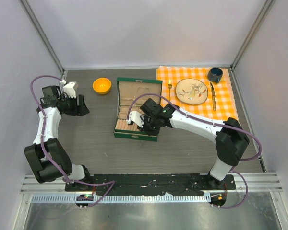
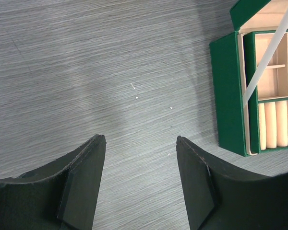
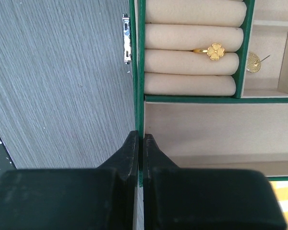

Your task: Organize the mixed jewelry

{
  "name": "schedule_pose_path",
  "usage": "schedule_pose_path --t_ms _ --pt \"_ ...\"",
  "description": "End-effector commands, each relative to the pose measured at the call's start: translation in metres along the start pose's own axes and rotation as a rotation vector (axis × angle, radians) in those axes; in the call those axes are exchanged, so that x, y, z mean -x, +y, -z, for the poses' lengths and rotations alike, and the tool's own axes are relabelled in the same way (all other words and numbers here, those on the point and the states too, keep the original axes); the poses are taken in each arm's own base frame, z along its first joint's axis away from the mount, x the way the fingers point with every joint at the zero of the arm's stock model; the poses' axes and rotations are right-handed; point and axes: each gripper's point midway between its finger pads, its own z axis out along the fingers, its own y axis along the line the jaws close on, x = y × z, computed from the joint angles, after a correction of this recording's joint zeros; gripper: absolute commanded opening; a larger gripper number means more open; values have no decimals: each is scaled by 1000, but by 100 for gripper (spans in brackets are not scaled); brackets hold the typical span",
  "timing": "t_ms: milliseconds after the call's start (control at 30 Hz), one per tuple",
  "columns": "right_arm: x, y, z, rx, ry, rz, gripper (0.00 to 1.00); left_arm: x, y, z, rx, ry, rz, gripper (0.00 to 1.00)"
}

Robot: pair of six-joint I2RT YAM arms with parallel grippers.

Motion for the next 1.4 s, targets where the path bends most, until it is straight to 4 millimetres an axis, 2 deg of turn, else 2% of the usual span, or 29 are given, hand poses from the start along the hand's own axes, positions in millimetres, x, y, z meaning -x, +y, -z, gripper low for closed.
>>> schedule_pose_path --t_ms 0,1033,1100,1367 --pt "36 -17 7 -43 -124 45 1 4 1 -3 -3 -13 -20 65" --pt "18 -20 -10 -38 -128 65 1 3 -2 1 -6 -7 -20 65" --pt "15 -20 -11 -38 -120 60 2 3 -2 1 -7 -9 -21 65" --pt "9 -19 -14 -39 -107 38 22 0 -2 -1 -12 -2 -18 65"
